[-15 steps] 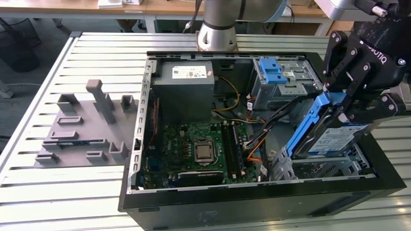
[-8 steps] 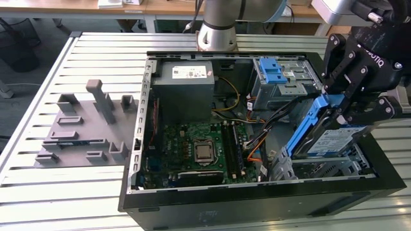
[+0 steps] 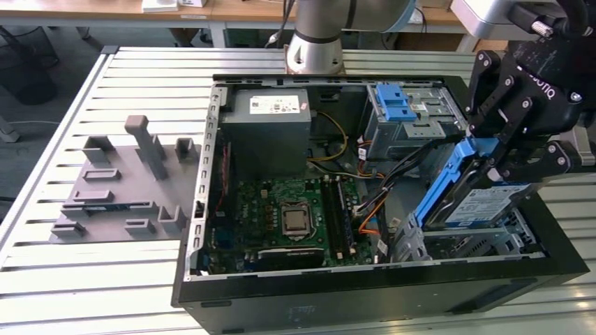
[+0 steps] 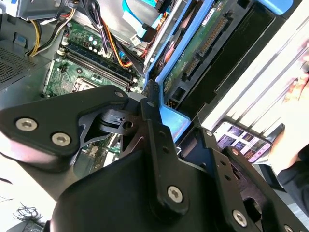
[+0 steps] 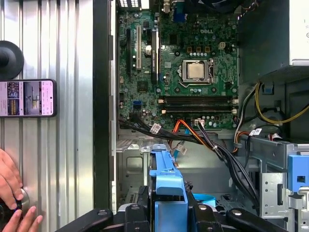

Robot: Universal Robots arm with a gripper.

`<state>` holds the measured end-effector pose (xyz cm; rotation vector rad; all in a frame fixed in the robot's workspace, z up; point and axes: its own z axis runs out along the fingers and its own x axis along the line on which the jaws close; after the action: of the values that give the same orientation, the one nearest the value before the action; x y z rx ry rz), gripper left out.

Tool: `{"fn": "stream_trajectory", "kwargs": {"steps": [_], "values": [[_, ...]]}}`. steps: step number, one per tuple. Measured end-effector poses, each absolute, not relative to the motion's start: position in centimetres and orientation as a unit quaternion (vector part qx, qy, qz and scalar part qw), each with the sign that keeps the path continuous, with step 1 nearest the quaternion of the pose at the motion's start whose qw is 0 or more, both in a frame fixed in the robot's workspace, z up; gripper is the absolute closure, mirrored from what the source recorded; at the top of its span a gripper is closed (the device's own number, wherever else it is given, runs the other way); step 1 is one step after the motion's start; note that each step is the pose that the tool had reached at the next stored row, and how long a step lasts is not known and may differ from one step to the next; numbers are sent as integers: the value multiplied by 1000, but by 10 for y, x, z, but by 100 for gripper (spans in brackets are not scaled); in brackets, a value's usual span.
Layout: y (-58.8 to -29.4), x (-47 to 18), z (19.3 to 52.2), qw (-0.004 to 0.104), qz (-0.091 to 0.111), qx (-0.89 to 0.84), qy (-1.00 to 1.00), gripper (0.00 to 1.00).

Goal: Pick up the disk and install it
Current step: 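Insert the disk into the insertion slot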

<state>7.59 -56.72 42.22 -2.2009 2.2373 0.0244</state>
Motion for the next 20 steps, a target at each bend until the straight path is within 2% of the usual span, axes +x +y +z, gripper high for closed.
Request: {"fn": "stream_trajectory", "kwargs": {"steps": [7,8,14,16,19,20], "values": [[-567,76,422,2,8,-701,713,62],[-567,76,421,2,8,-701,713,56],[-567,76,410,2,8,-701,713,56],[-567,76,407,2,8,-702,713,58],[-567,76,401,2,8,-702,713,76],[-567,76,399,2,8,-702,712,76]]}}
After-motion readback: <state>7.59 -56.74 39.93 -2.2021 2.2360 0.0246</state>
